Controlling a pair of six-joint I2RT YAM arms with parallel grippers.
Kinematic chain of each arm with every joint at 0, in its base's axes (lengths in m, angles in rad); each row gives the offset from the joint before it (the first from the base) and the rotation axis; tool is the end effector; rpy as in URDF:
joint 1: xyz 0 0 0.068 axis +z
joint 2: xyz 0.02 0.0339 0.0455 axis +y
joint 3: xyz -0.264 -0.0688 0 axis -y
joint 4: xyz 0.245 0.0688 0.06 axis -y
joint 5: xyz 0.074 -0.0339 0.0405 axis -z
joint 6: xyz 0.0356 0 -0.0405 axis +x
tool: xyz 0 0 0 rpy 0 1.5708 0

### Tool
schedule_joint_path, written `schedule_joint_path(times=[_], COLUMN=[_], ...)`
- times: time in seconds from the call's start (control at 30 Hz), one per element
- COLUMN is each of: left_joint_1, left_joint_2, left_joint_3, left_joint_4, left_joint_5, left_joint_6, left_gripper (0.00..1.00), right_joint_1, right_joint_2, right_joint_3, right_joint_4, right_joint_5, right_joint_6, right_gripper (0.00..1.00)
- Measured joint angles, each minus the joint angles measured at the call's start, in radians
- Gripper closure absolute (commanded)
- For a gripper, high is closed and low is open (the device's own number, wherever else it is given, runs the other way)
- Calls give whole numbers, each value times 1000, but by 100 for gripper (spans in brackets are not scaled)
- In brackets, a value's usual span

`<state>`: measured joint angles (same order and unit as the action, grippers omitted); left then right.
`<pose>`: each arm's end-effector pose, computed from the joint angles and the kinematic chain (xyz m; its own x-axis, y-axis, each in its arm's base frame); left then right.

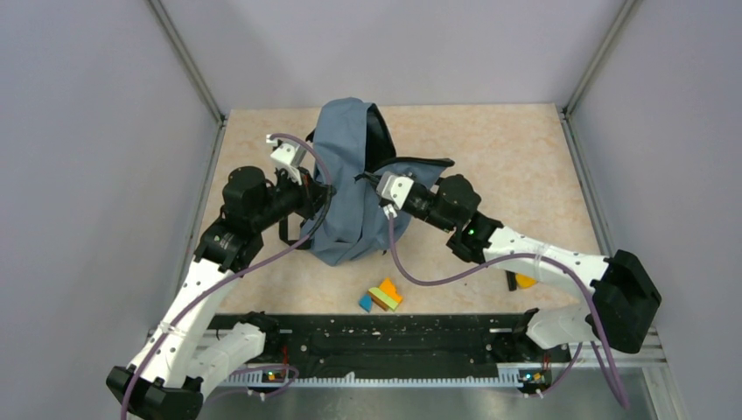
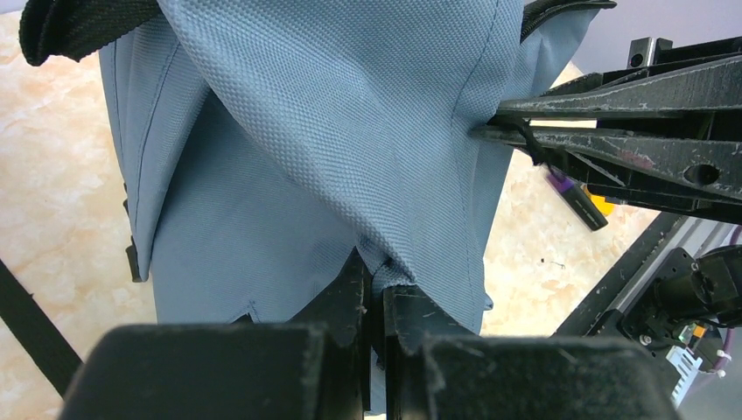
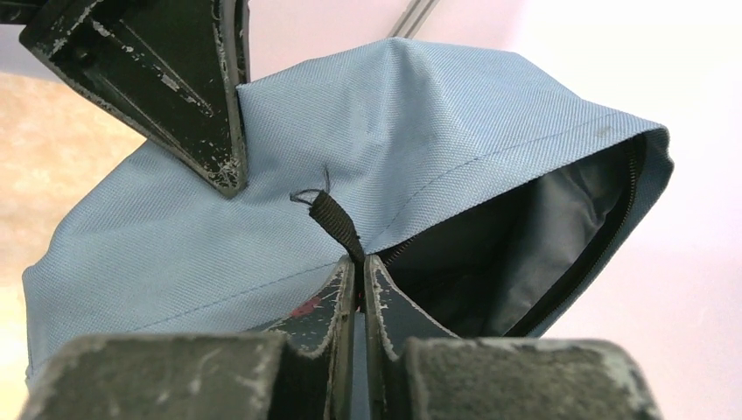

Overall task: Pack the student bag
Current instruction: Zip the student bag at the center of the board.

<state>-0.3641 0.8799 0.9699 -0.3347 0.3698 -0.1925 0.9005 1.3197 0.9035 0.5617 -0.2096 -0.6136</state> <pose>0.1771 -0.0812 0.3728 -0.3484 -0.0581 -0.9355 0.6042 0.7491 -0.2716 0.1870 0.2479 0.3408 0.5886 -0.1641 -0.7916 -0.6794 0.4303 -0.5944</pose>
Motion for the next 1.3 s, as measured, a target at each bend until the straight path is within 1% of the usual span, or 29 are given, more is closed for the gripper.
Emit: schedule_joint_path(times=[0.37, 0.6, 0.63, 0.67, 0.73, 0.77, 0.83, 0.93, 0.97, 1.03, 1.07, 1.3], left_joint_1=[1, 1, 1, 2, 2, 2, 3, 7, 7, 6, 4, -11], left_joint_2=[0, -3, -5, -8, -8, -8, -8, -14, -21, -40, -49, -75], left_joint_3=[0, 0, 0, 0, 9, 19, 48, 111, 132, 178, 198, 308], left_joint_4=[5, 13, 13, 13, 8, -2, -27, -51, -53, -54, -52, -15], left_joint_5=[-11, -42, -45, -46, -54, -65, -103, -168, -185, -214, -226, -232], left_joint_6=[0, 12, 17, 26, 53, 69, 104, 138, 145, 158, 163, 192], left_gripper=[100, 100, 96, 89, 72, 66, 59, 41, 38, 33, 32, 31], right_joint_1=[7, 11, 13, 14, 14, 14, 14, 14, 14, 14, 14, 13], right_joint_2=[0, 0, 0, 0, 6, 15, 44, 117, 148, 201, 230, 356], right_joint_3=[4, 69, 81, 95, 124, 146, 194, 321, 379, 473, 526, 735], right_joint_4=[21, -11, -21, -35, -60, -72, -95, -171, -204, -256, -288, -410], right_joint_5=[75, 91, 89, 86, 80, 79, 82, 91, 93, 97, 102, 112], right_joint_6=[77, 86, 87, 89, 95, 98, 104, 125, 134, 151, 163, 246], right_gripper=[100, 100, 100, 100, 100, 100, 100, 100, 100, 100, 100, 100])
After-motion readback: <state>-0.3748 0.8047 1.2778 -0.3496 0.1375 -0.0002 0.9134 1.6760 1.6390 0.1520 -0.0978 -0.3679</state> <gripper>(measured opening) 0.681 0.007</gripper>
